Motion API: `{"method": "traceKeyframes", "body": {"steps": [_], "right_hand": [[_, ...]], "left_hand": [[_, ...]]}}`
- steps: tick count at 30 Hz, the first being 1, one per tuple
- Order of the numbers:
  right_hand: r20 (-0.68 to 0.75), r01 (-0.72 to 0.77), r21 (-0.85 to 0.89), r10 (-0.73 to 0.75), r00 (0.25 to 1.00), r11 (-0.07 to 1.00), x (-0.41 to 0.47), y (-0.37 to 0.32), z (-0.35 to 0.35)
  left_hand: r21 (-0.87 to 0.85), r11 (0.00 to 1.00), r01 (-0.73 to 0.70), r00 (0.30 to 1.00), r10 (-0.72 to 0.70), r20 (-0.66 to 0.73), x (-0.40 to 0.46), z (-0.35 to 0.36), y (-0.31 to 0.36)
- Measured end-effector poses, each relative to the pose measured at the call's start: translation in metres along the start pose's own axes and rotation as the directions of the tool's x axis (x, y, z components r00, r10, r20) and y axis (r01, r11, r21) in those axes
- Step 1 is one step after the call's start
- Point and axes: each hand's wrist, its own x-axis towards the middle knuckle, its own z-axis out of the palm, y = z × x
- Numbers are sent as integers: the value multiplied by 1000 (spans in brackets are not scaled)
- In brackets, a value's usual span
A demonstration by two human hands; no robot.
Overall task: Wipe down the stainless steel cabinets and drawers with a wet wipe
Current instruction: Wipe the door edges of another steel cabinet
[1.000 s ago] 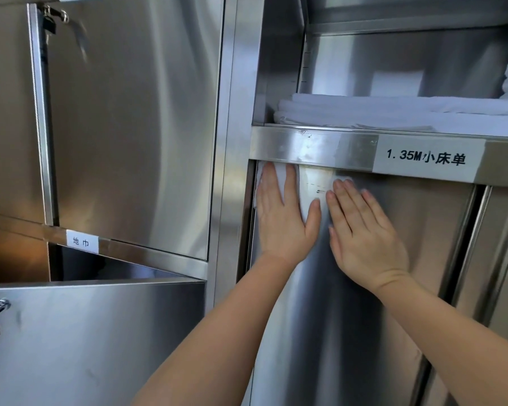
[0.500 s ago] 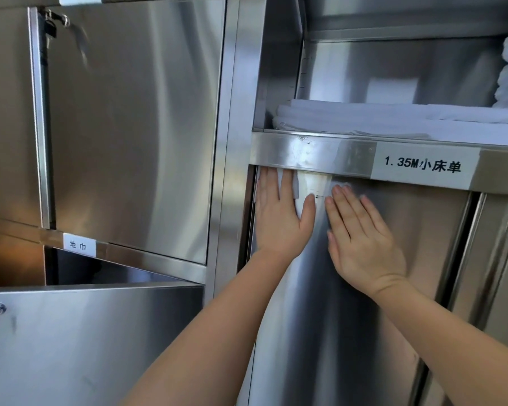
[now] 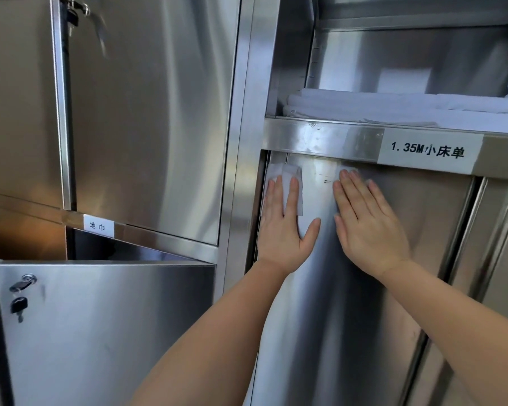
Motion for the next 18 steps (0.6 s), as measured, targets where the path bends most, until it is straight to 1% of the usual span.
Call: {"method": "traceKeyframes", "body": {"steps": [2,5,8,10,13,16,18], "right_hand": [[23,-39,52,37,999,998,-8,-7,-6],[27,-50,87,48,999,995,-41,-25,-9],[108,-64,43,59,992,997,-67,-37,-2],[147,-56,-16,58,987,998,-70,-36,6],[128,-49,-84,60,990,995,-73,-35,21],[94,-57,-94,66,993,994,-76,-35,30],[84,-56,-87,64,994,995,-78,-36,31]], "left_hand": [[16,1000,-2,1000,2,29,-4,-1,-1],[26,1000,0,997,-2,73,-23,4,-10],[37,999,10,993,-14,113,-51,12,-21],[52,998,27,992,-33,122,-65,18,-23],[22,999,39,995,-41,94,-54,20,-20],[-7,1000,-8,1000,8,26,-8,12,-9],[-20,1000,-16,1000,16,-22,22,4,-1]]}}
